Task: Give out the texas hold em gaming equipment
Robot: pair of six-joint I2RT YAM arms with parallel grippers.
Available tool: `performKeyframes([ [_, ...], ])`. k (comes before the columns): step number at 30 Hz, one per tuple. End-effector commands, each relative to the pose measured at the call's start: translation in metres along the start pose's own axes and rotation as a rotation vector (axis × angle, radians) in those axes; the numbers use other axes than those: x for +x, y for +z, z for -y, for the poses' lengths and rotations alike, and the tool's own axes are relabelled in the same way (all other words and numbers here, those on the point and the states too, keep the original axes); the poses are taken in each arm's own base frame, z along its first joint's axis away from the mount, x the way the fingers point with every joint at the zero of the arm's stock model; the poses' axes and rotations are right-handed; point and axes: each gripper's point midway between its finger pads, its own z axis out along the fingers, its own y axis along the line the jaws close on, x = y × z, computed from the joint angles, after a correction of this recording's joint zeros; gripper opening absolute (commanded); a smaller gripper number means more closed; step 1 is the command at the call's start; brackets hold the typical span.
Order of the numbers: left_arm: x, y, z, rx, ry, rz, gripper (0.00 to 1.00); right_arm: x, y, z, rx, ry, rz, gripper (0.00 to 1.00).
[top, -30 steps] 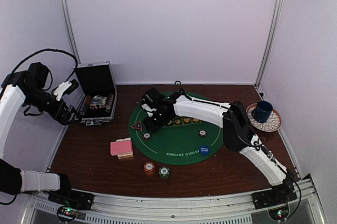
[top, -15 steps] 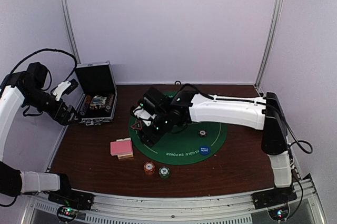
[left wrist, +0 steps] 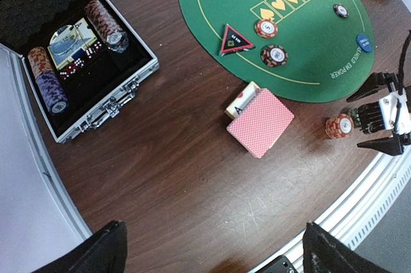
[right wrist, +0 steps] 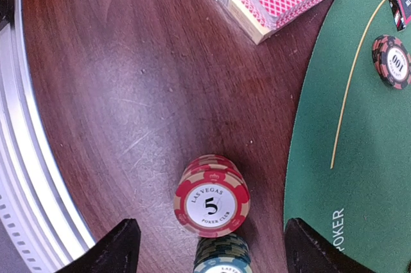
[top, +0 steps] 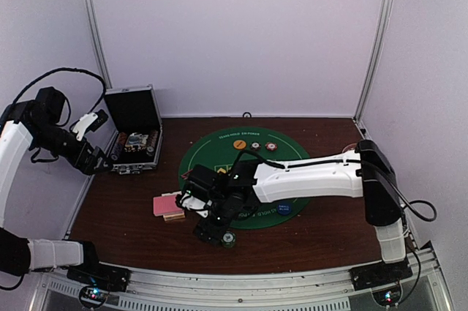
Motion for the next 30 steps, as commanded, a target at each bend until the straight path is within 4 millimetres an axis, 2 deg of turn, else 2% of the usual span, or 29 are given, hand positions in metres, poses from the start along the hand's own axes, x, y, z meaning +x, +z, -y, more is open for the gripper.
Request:
performKeyframes([
  [1, -0.002, -0.003, 0.002, 0.005, 0.018, 0.021, 0.97, 0.000, 0.012, 0.004, 0.028, -0.020, -0.014, 0.81],
  [9, -0.003, -0.002, 0.001, 0.007, 0.014, 0.016, 0.98, -0.008, 0.021, 0.003, 0.021, -0.035, -0.013, 0.79],
  [15, -0.003, -0.002, -0.001, 0.002, 0.015, 0.011, 0.98, -0.012, 0.024, 0.002, 0.018, -0.038, -0.008, 0.71],
  [18, -0.003, -0.002, -0.001, 0.002, 0.017, 0.010, 0.98, -0.011, 0.026, 0.002, 0.017, -0.037, -0.013, 0.67],
  [27, -0.003, -0.002, 0.000, 0.002, 0.018, 0.012, 0.97, -0.006, 0.030, 0.003, 0.016, -0.038, -0.030, 0.66],
  [30, -0.003, -0.002, 0.000, 0.003, 0.017, 0.010, 0.98, -0.006, 0.030, 0.002, 0.015, -0.038, -0.029, 0.62],
])
